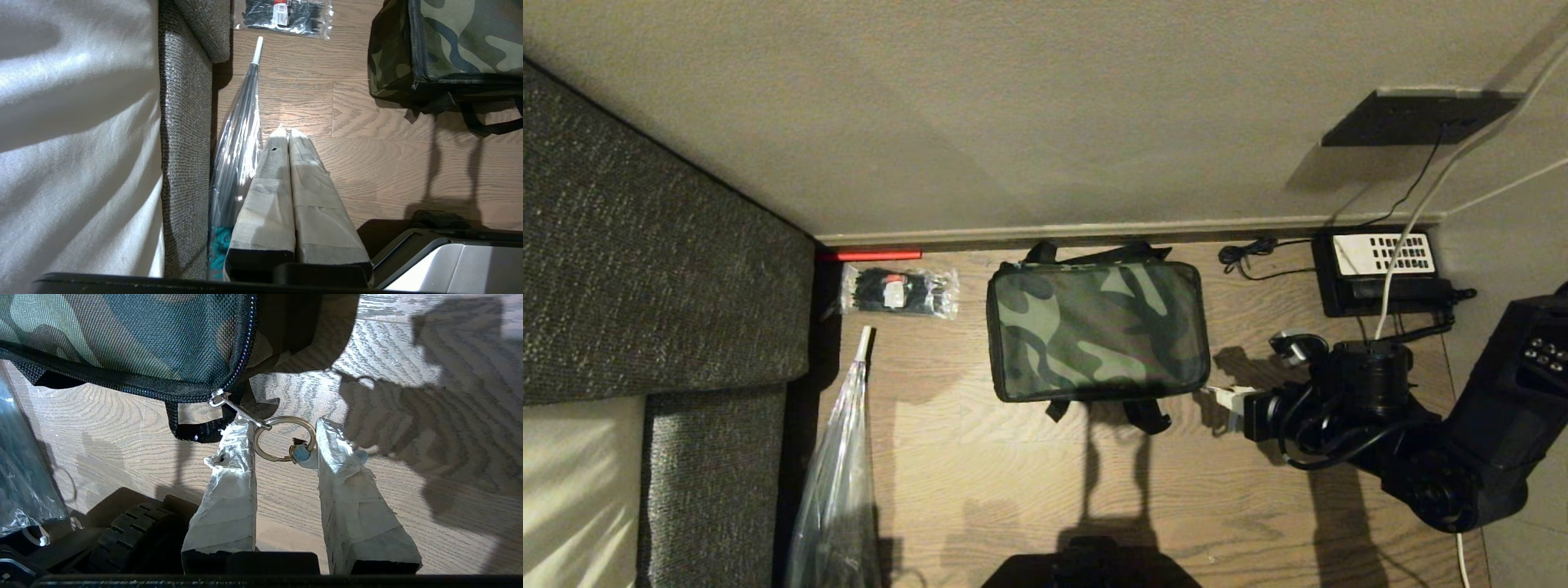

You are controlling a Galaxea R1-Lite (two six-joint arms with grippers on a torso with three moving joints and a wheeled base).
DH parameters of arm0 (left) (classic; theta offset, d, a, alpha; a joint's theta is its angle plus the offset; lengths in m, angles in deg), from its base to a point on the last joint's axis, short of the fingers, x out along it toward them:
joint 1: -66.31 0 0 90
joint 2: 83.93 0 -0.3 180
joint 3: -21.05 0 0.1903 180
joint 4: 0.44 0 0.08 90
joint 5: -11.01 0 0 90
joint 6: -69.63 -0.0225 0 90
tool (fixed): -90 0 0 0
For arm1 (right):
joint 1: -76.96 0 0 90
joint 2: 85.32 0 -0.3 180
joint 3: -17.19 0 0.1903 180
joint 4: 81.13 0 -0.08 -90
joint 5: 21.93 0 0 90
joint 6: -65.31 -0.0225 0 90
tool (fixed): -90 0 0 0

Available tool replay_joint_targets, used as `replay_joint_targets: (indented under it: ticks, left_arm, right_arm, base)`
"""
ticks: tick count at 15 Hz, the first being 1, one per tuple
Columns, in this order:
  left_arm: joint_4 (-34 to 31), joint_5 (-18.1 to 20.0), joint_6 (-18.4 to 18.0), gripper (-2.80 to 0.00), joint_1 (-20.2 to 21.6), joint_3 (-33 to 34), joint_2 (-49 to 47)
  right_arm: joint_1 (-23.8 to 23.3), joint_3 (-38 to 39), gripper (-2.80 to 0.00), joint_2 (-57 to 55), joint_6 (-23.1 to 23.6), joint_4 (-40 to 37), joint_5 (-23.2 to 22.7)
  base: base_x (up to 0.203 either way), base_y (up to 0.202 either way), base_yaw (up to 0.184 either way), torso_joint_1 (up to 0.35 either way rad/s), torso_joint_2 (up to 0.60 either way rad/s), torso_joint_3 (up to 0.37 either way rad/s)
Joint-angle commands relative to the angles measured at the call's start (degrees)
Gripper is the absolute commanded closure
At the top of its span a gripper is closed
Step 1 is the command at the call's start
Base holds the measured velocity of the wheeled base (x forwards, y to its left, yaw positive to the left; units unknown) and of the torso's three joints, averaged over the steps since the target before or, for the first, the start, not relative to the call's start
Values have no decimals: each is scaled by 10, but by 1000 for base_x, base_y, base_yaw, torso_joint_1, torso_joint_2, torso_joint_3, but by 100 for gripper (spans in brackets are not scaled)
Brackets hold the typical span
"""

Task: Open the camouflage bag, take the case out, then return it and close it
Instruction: Open the top of the storage box

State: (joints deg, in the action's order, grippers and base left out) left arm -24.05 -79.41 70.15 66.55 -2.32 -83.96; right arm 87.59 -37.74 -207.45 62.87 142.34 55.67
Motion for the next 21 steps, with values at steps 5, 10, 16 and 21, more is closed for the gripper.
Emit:
replay_joint_targets:
  ticks: [5, 10, 16, 21]
  left_arm:
    - [0, 0, 0, 0, 0, 2, 1]
    - [0, 0, 0, 0, 0, 2, 1]
    - [0, 0, 0, 0, 0, 2, 1]
    - [0, 0, 0, 0, 0, 2, 1]
  right_arm:
    - [-3, -10, 0, 0, -1, 3, -1]
    - [-3, -10, 0, 0, -1, 3, -1]
    - [-3, -10, 0, 0, -1, 3, -1]
    - [-3, -10, 0, 0, -1, 3, -1]
  base:
    - [0, 0, 0, 0, 0, 0]
    - [0, 0, 0, 0, 0, 0]
    - [0, 0, 0, 0, 0, 0]
    - [0, 0, 0, 0, 0, 0]
